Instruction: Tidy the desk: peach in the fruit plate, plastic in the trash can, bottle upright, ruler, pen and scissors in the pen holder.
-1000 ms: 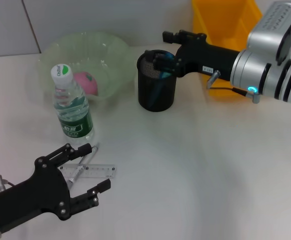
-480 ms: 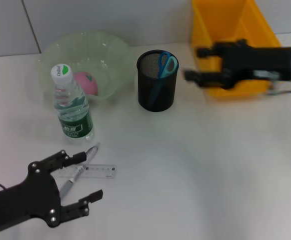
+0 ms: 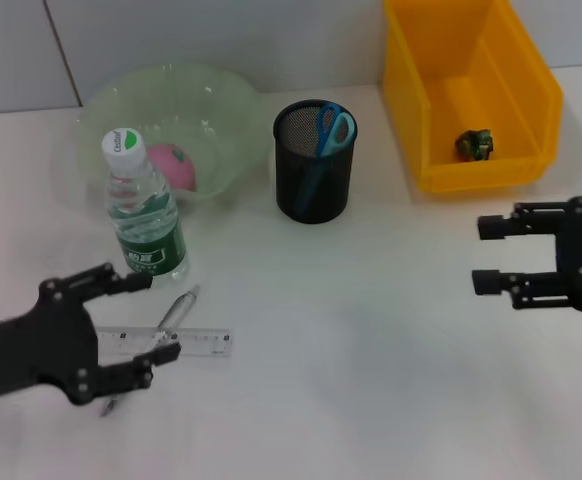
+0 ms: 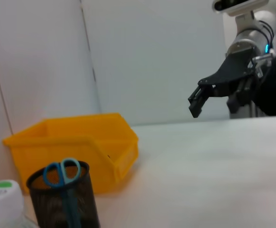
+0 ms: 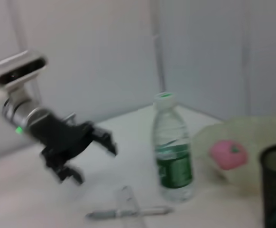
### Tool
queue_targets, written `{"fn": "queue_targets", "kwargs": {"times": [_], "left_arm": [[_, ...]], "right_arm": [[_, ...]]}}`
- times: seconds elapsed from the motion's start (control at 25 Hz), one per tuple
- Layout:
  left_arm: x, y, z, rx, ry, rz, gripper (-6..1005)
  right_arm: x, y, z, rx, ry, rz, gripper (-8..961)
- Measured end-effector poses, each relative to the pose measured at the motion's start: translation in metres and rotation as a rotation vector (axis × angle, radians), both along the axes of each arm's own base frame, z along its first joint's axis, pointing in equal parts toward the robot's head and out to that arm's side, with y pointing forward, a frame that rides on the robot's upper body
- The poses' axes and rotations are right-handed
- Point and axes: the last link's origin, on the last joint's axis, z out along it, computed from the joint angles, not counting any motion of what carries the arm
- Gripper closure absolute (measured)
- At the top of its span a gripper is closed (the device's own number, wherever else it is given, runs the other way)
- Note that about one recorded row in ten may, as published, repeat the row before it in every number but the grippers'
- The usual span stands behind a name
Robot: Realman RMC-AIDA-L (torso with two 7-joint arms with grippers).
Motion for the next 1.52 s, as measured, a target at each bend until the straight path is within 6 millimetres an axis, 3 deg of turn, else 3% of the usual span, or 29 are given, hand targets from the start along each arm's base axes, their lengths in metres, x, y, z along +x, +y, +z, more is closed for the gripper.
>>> {"fn": "queue_targets", "kwargs": {"times": [0.16, 0.44, 1.0, 1.52], "left_arm": [[0.011, 0.019, -0.003, -0.079, 0.105, -0.052, 209], [0.035, 0.040, -0.017, -0.186, 0.319, -0.171, 209], [0.064, 0.068, -0.016, -0.203, 0.562, -0.322, 209], [0.081, 0.084, -0.031, -0.216, 0.726, -0.382, 208]], "right_arm": [[0.018, -0.001, 0.001, 0.029, 0.070, -0.074, 259], [0.033, -0.007, 0.011, -0.031, 0.029, -0.164, 259], [0.030, -0.004, 0.009, -0.056, 0.027, -0.184, 259], [0.026, 0.001, 0.004, -0.064, 0.020, -0.185, 260]]}}
